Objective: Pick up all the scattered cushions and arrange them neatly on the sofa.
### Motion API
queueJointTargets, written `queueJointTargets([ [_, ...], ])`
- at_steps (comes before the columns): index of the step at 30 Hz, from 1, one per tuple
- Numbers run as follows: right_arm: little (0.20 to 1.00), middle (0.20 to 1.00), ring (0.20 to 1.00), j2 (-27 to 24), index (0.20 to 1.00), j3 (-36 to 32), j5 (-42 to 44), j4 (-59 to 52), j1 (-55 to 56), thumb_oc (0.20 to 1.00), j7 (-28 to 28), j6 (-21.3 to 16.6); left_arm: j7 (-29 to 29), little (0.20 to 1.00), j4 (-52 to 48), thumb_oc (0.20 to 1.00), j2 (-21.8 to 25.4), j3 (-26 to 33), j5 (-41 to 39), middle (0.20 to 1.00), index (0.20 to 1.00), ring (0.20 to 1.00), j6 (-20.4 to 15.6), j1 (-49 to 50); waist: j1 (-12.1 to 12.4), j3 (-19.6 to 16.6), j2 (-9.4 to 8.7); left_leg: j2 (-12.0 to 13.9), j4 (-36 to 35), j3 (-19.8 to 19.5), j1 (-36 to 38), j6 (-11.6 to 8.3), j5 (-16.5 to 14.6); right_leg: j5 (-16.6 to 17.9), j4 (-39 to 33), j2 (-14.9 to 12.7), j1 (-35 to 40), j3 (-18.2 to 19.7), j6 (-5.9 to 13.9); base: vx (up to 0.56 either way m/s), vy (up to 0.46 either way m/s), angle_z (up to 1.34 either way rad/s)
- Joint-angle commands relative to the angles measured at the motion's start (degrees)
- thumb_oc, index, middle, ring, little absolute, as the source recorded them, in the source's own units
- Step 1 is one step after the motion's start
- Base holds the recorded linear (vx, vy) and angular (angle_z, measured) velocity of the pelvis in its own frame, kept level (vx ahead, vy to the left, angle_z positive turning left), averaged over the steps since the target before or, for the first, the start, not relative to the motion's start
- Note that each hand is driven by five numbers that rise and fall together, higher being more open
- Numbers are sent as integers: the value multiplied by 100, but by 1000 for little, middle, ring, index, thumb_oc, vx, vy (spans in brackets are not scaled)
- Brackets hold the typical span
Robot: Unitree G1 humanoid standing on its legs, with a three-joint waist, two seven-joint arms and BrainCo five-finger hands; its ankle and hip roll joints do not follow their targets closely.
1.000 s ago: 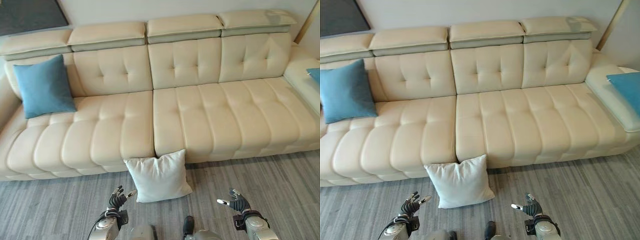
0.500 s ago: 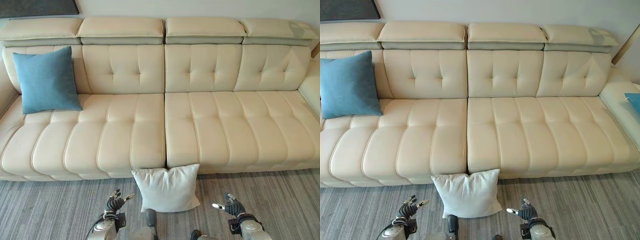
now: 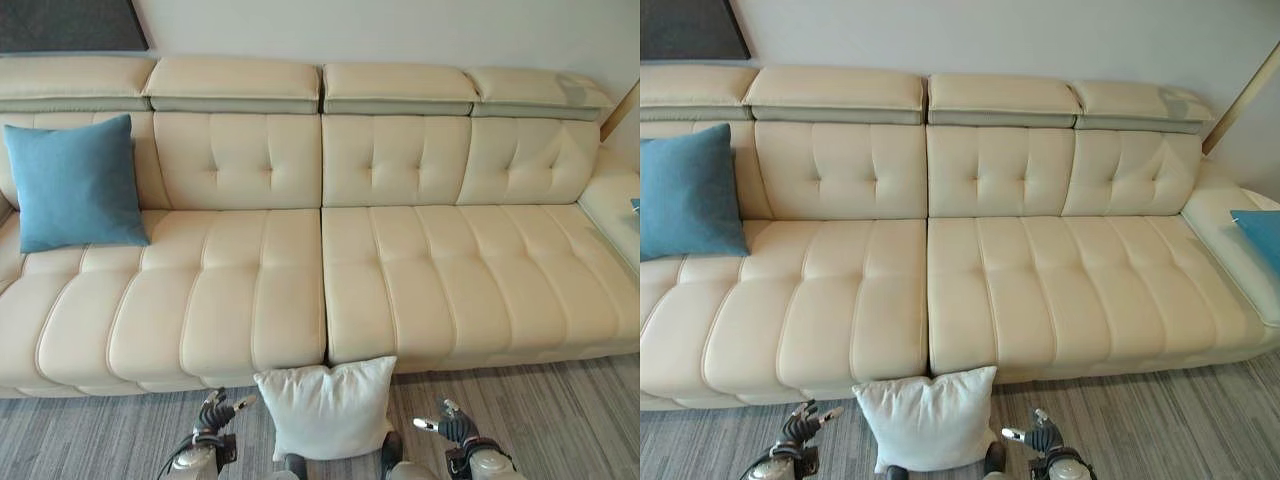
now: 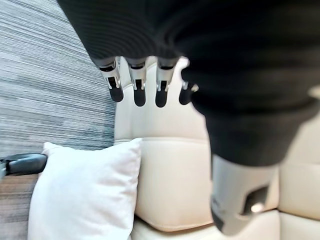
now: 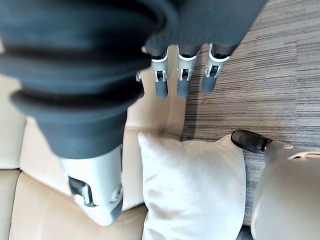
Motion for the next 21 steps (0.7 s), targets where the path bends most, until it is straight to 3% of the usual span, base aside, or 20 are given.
queueJointTargets([
  [1,1000,1000,1000,-336,1000,12,-40,14,-355,1000,-98,-132,-12,1000,182,1000,-58,-15,-23,1000,1000,1000,-123,-494,11,153,113,195,19,-154,-112,-156,19,-542,18,136,332,-52,-58,97,-163,15],
  [7,1000,1000,1000,-209,1000,58,169,455,-498,1000,-110,-178,27,1000,1167,1000,-367,139,-281,1000,1000,1000,-73,-630,-14,313,183,213,19,-243,-251,-193,56,-602,18,147,269,-102,-99,18,-47,3],
  [10,1000,1000,1000,-119,1000,158,282,867,-830,1000,-143,-178,59,1000,1691,1000,-397,132,-295,1000,1000,1000,-38,-929,-1,589,210,222,19,-282,-533,-195,154,-571,69,137,-8,-83,-116,-84,5,4],
  [12,1000,1000,1000,-170,1000,241,269,1157,-1197,1000,-213,-169,144,1000,1876,1000,-257,-71,5,1000,1000,1000,-67,-1276,21,929,250,222,20,-361,-900,-177,288,-612,436,97,-534,-29,-154,-181,42,12],
  [14,1000,1000,1000,-303,1000,298,406,1224,-1877,1000,-390,-245,358,1000,1936,1000,50,-248,98,1000,1000,1000,-139,-1939,16,1317,232,234,403,-465,-1799,-169,332,-613,940,7,-1461,51,-187,-215,37,21],
  [21,1000,1000,1000,-562,1000,515,830,1401,-3444,1000,-800,-446,710,1000,2019,1000,583,-680,175,1000,1000,1000,-167,-3449,-34,2022,217,223,1450,-594,-3534,-161,210,-632,1711,-72,-3096,260,-186,-74,36,10],
])
